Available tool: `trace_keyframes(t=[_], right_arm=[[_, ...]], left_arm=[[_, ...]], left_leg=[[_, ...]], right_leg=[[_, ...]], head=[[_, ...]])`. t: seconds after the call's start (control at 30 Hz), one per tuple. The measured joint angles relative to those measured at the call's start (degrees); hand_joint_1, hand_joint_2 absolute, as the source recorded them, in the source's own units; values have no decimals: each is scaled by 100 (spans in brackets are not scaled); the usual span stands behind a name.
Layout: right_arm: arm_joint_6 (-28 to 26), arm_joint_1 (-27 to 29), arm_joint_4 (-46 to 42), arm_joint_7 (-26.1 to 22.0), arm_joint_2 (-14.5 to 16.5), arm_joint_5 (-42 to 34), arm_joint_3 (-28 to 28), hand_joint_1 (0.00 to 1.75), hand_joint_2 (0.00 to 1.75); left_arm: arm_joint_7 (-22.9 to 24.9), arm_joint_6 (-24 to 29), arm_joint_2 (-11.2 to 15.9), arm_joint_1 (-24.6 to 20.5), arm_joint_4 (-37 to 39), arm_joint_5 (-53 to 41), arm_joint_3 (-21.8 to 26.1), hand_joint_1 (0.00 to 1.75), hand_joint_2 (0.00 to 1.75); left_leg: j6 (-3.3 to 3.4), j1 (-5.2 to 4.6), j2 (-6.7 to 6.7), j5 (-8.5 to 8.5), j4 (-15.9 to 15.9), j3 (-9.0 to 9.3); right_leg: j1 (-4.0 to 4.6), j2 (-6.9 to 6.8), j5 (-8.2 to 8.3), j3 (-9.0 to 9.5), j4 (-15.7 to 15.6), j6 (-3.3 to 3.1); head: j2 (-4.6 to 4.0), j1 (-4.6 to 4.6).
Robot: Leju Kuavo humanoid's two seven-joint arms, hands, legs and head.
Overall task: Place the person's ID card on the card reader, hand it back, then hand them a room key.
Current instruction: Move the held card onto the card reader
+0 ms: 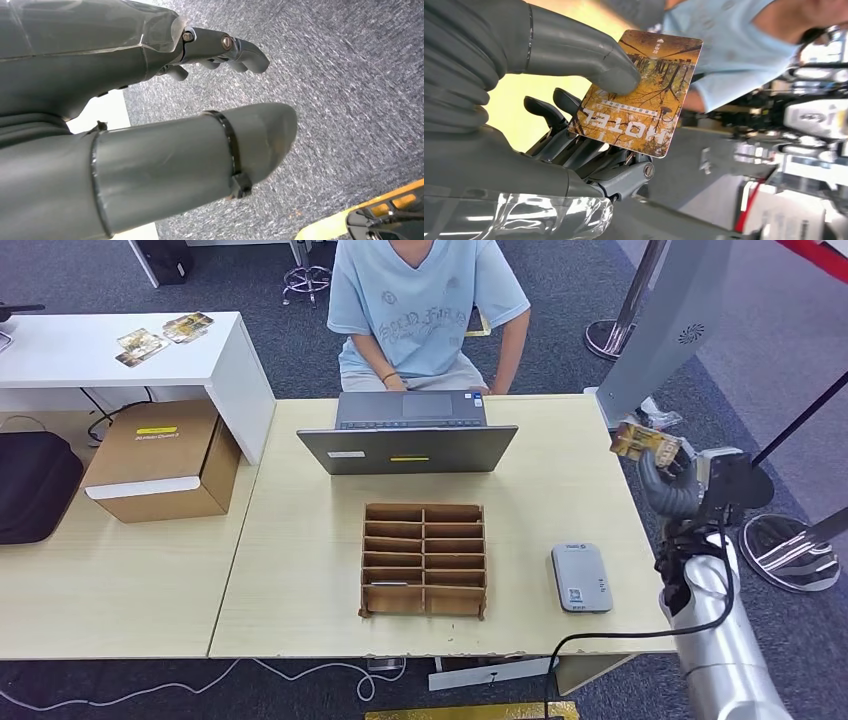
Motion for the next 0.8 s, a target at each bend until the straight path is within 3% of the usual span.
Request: trace_keyframes(t=[0.5,0.8], right_arm=[[1571,1250,-27,629,-885,-544,-571,175,175],[1798,1410,-51,749,-1094,-658,-598,175,175]], left_arm=[[-27,49,43,9,0,-98,9,0,0],[-60,48,57,8,0,-97,10,0,0]], left_leg=[[4,0,8,-3,0,-1],[4,0,16,-3,0,1]], right_leg=[[0,9,-3,-2,0,4],[0,13,-3,-2,0,4]], head=[[0,0],[0,-1]])
